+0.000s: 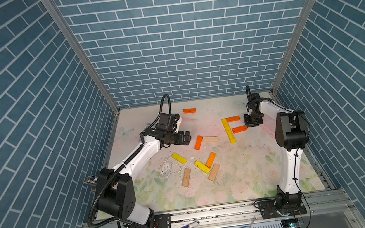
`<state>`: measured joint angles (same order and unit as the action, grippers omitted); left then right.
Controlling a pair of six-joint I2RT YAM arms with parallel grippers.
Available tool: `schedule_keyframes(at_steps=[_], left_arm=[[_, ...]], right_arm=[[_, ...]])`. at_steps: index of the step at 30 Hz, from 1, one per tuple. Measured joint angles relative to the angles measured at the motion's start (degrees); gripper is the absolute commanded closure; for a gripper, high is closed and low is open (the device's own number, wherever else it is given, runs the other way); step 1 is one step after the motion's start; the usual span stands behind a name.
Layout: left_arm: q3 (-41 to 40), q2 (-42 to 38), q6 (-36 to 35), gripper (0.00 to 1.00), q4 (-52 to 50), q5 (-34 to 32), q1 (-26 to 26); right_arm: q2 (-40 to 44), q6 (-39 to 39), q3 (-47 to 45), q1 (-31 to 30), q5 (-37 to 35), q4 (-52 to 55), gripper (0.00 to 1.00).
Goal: Assemble the number 6 with building blocks
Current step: Assemble the building block at the center of the board.
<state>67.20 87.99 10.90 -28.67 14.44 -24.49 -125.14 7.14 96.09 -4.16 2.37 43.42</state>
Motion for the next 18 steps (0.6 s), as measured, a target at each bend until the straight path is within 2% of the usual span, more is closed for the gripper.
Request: schedule_keyframes(at_steps=[7, 18], left_arm=[[0.0, 0.1, 0.0, 0.01, 0.0, 0.0, 0.0], [0.0, 0.1, 0.0, 0.01, -0.1, 0.0, 0.0]], right_arm=[[-0.3, -0.2, 0.5, 0.0, 0.8, 0.3, 0.68], [-0.3, -0.2, 0.7, 0.0, 1.5, 0.5, 0.65]])
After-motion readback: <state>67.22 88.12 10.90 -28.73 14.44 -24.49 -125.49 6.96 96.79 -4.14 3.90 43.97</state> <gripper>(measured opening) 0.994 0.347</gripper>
